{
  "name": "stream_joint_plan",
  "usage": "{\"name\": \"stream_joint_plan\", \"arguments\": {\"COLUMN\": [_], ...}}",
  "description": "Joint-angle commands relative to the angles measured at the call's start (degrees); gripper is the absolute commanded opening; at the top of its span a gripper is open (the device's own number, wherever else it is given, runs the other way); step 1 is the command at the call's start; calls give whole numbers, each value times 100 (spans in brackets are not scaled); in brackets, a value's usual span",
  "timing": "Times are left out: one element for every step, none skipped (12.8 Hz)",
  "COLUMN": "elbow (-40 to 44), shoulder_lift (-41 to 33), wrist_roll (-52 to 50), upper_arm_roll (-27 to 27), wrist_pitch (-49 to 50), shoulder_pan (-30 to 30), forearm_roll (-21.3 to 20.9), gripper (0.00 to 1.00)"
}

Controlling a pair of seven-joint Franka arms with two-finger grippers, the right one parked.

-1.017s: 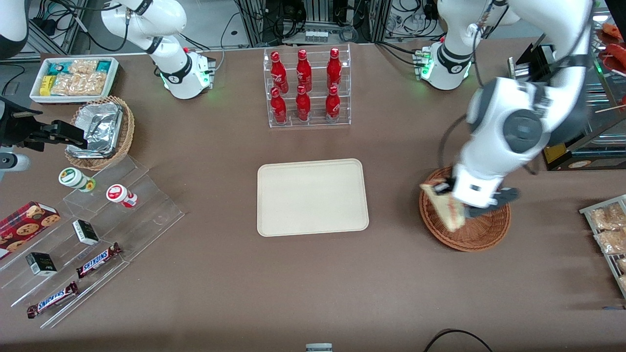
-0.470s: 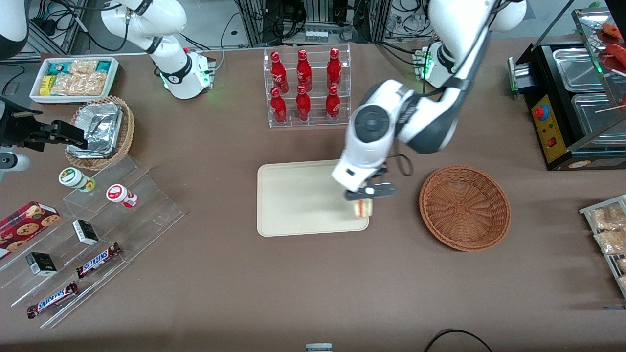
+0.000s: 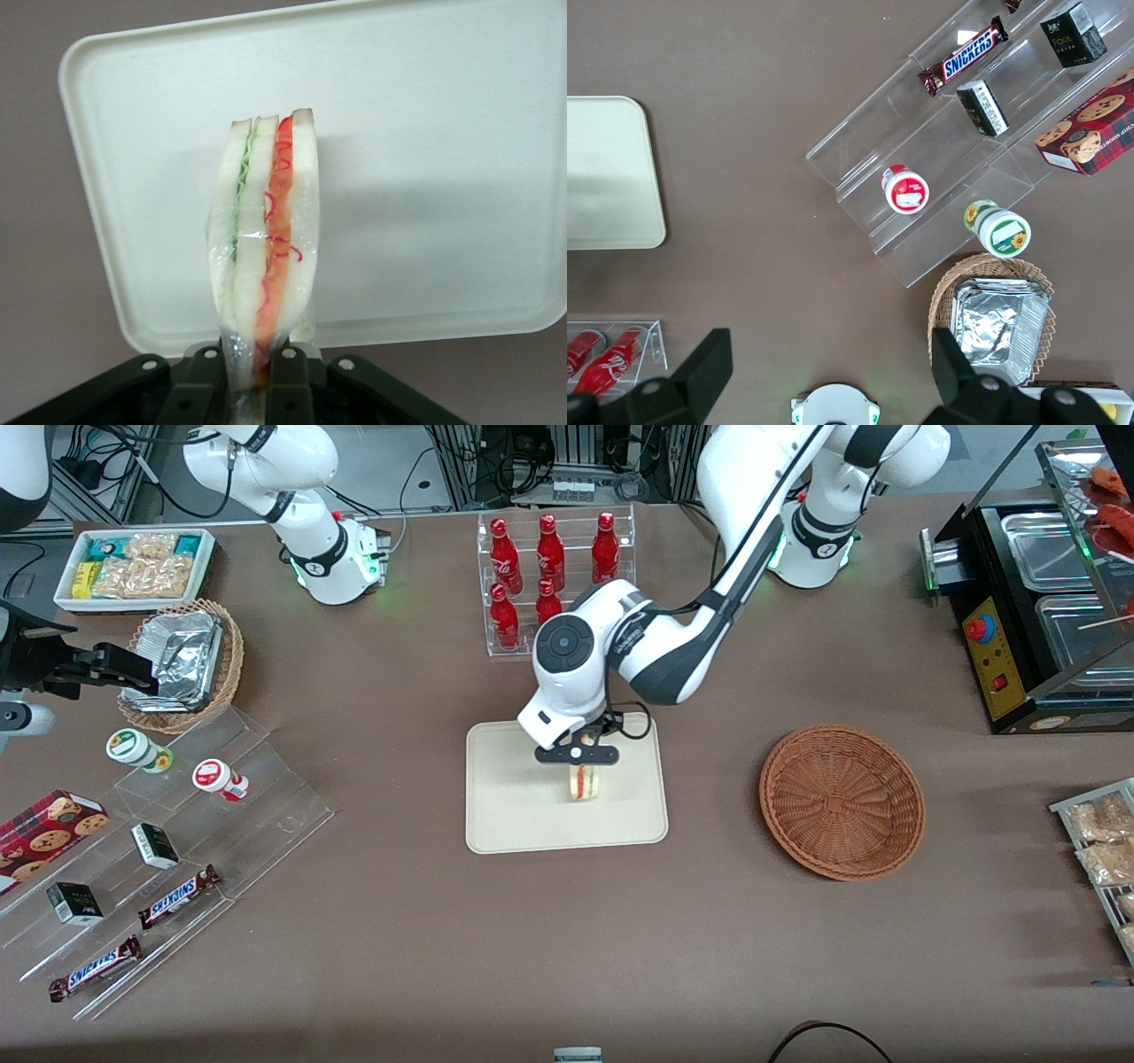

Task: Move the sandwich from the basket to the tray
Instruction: 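Lower the sandwich onto the tray and open the left gripper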

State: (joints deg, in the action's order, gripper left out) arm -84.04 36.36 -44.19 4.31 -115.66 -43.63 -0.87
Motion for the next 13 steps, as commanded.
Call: {"name": "stream_joint_plan", "arguments": {"elbow": [257, 257, 291, 379, 501, 685, 748, 749, 749, 731, 723, 714, 714], "shoulder_lift": [274, 353, 424, 520, 643, 792, 863, 907, 943, 960, 987, 996, 996], "wrist_roll": [-72, -142, -177, -230, -378, -475, -537, -599, -608, -617, -652, -757, -801], "upper_arm_roll": [-105, -105, -105, -97, -105, -97, -105, -105, -105, -105, -105, -105, -105], "wrist_pitch": [-184, -237, -316, -351, -369, -378, -378, -378, -378, -378, -378, -378, -378], "shoulder_pan": [-198, -216, -225, -251, -286, -295, -304, -347, -391, -409, -409, -418, -418], "forearm_roll": [-36, -36, -80, -159, -168, -177, -186, -186, -194, -195, -186, -186, -186], "gripper": [0, 0, 0, 0, 0, 0, 0, 0, 0, 0, 3, 25, 76]}}
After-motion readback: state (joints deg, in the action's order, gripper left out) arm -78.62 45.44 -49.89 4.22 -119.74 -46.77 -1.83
